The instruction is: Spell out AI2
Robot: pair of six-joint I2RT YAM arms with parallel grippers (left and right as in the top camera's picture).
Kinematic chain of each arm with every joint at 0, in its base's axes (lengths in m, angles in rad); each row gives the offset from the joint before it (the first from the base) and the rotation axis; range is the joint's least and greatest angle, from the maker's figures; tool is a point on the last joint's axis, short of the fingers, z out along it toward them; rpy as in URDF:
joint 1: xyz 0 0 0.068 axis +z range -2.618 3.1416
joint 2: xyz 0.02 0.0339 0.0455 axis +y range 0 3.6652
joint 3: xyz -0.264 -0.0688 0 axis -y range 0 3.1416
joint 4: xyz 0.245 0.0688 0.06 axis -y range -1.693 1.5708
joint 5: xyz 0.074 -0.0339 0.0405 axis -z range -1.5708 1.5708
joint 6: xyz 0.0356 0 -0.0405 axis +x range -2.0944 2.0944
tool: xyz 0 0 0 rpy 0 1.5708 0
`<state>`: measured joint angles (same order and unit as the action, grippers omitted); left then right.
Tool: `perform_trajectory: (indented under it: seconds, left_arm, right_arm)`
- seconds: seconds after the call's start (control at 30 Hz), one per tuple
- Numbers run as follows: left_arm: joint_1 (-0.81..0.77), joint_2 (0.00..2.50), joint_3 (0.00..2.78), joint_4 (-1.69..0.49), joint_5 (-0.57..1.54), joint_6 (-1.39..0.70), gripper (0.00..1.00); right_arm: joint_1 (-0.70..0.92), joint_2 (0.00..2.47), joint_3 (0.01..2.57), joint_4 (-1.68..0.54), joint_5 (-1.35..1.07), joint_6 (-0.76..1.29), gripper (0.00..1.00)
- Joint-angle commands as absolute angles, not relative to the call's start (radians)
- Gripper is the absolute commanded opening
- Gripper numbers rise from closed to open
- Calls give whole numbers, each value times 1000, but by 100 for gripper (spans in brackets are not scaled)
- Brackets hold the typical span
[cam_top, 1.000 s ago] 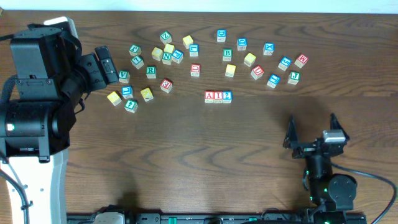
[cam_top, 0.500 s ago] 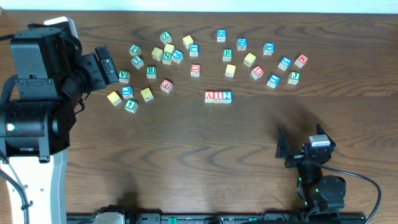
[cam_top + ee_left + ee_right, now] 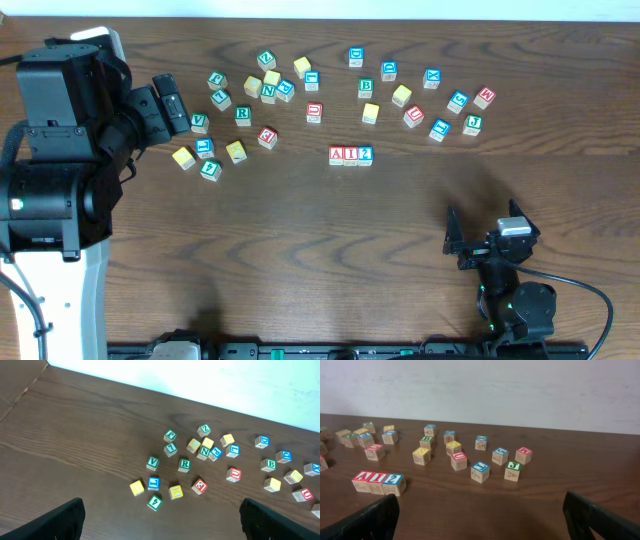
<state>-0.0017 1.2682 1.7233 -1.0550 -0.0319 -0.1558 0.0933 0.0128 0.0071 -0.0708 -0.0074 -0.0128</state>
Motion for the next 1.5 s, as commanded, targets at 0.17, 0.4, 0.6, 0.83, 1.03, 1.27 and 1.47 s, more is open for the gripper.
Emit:
perform_trajectory:
  seconds: [0.17,0.4,0.6,0.83,1.03,1.27,1.47]
  left_arm:
    - [-1,1273,1739,-1058,-34,-142,98]
    - [-1,1273,1739,-1058,-36,-142,97]
    - [0,1222,1706,-1048,-38,-123,98]
    - [19,978,1393,-765,-41,-75,98]
    - [67,697,986,-411,-34,-75,98]
    - [89,425,616,-186,-33,-75,98]
    - [89,237,355,-36,-34,-59,98]
  right_arm:
    - [99,10,6,-75,-13,-23,99]
    - [99,10,6,-75,-13,-23,99]
    - [99,10,6,-75,-13,-23,99]
    - [99,10,6,-75,-13,-23,99]
    - [99,10,6,-75,-14,-23,99]
    - [99,10,6,-75,-14,-23,99]
    - [99,10,6,-75,-14,-23,99]
